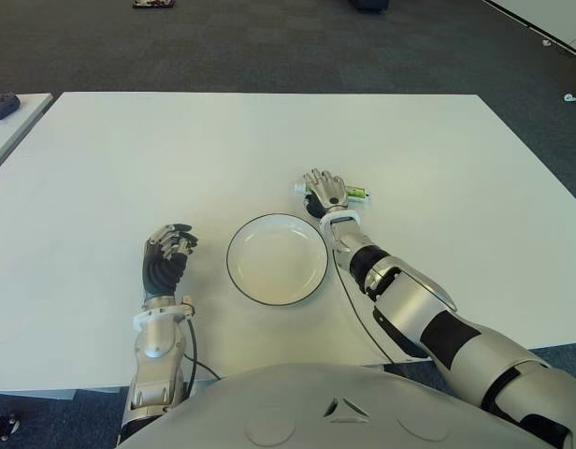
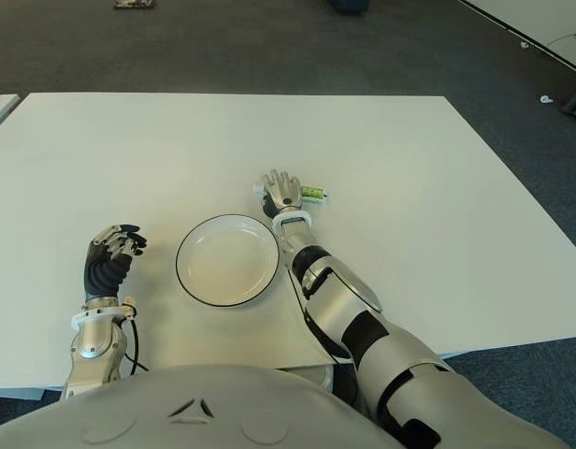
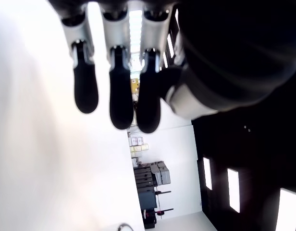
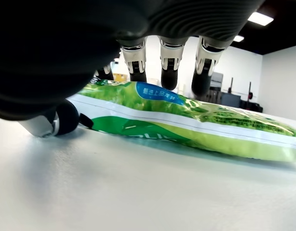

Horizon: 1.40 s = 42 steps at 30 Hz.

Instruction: Put the toothpaste on the table into the plate.

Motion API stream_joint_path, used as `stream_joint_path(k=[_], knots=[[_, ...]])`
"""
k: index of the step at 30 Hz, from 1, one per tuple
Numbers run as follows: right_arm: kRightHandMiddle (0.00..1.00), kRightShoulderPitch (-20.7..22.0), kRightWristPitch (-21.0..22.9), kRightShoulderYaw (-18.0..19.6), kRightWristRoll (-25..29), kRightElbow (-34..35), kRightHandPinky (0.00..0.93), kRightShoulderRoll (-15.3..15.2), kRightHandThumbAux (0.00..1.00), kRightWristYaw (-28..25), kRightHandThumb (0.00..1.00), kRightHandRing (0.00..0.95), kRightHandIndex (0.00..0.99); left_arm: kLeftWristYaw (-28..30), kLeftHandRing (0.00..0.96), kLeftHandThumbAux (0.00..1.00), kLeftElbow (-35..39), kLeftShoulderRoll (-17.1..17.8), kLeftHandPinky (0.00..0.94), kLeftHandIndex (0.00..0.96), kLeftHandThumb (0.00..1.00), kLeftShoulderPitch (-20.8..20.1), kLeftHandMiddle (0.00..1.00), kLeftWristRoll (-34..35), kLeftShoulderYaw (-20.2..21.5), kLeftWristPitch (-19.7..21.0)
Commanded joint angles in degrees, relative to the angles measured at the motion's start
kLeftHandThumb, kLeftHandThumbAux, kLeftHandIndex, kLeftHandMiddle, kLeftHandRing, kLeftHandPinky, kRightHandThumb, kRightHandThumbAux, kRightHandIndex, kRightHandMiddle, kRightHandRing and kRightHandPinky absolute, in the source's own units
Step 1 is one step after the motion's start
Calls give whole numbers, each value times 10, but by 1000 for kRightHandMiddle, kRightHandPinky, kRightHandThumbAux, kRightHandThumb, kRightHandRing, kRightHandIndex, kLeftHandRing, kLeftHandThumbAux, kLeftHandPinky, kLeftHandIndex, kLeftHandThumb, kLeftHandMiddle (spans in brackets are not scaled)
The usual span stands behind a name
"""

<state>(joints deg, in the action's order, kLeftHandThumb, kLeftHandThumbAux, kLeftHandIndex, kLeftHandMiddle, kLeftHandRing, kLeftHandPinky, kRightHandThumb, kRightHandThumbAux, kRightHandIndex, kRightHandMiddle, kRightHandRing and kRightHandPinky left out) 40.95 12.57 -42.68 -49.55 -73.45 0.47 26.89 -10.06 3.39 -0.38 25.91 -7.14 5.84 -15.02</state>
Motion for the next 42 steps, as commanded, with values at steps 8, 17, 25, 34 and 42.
stream_joint_path(k=[8,17,25,34,42], knots=[[347,-34,-12,24,22,-14,387,2,687,29,713,361,409,-7,527,718,-7,-4,497,430,701,-1,546,-1,4,-1],[480,-35,-50,49,37,-9,506,-3,677,65,821,532,438,-6,529,718,-8,-6,506,430,703,-4,548,2,8,-1],[545,-34,-101,68,54,-6,593,-11,674,103,842,643,424,-11,536,718,-17,-5,498,431,703,-8,557,-4,9,-14],[550,-25,-142,92,77,0,621,-20,678,118,841,679,414,-6,531,720,-29,0,492,430,700,-13,555,2,11,-26],[549,-16,-163,115,96,22,709,-24,678,134,841,699,411,-7,526,719,-28,-4,494,429,701,-14,548,11,15,-20]])
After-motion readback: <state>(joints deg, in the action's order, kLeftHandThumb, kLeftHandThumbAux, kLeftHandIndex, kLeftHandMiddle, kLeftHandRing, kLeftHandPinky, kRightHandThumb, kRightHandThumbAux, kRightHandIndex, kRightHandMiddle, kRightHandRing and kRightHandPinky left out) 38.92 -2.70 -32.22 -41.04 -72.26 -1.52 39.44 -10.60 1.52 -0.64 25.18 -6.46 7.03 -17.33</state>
